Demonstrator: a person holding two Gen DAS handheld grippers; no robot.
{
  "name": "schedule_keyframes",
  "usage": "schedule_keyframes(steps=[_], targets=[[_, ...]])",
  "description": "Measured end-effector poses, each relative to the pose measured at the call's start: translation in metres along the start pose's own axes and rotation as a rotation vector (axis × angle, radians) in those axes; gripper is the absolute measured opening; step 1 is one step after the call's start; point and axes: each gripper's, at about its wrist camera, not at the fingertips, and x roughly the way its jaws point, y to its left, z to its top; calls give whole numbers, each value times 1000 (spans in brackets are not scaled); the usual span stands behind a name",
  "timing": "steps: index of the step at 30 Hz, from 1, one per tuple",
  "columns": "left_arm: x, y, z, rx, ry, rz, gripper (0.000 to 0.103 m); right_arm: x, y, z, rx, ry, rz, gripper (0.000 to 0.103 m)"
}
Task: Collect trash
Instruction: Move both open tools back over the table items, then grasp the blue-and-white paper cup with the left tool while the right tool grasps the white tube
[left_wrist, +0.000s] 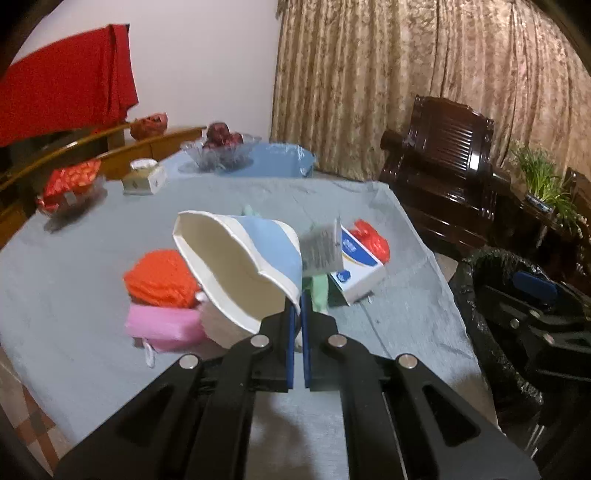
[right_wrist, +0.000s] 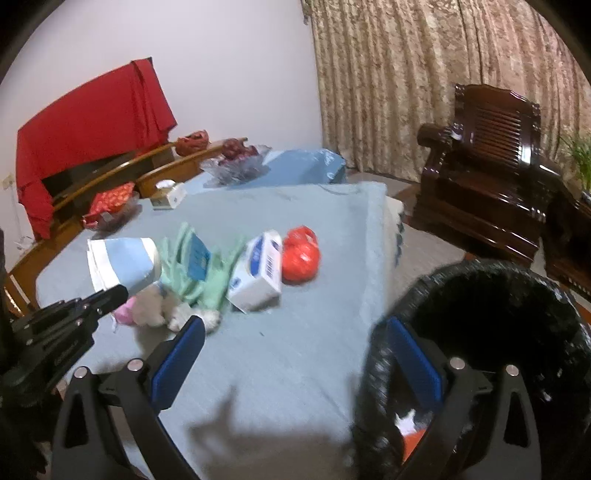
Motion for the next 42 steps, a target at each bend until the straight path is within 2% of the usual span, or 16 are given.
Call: schedule_keyframes(steps=[9,13,15,17,18,24,26,29,42], targets=[[-1,39,7,-62,-18,70,3,34,41,26,-33,-29,68,96],[4,49,12,-69,-24,78,3,59,58,33,-44,-2,97,83],[7,53,13,-72,-24,80,3,71,65,36,-58,13,107,76],[10,56,13,-74,-21,86,3,83,72,36,-68,36,120,65],[12,58,13,-75,-18,86,3,88,74,36,-71,48,124,63],[23,67,12,-82,2,88,3,116,82,32,-75,115,138,35],[25,68,12,-81,7,87,3,122,83,32,-75,129,145,20],[28,68,11,-79,10,82,3,127,84,33,-81,146,164,5],[17,55,24,-63,-16,58,3,87,81,55,-77,59,184,3]])
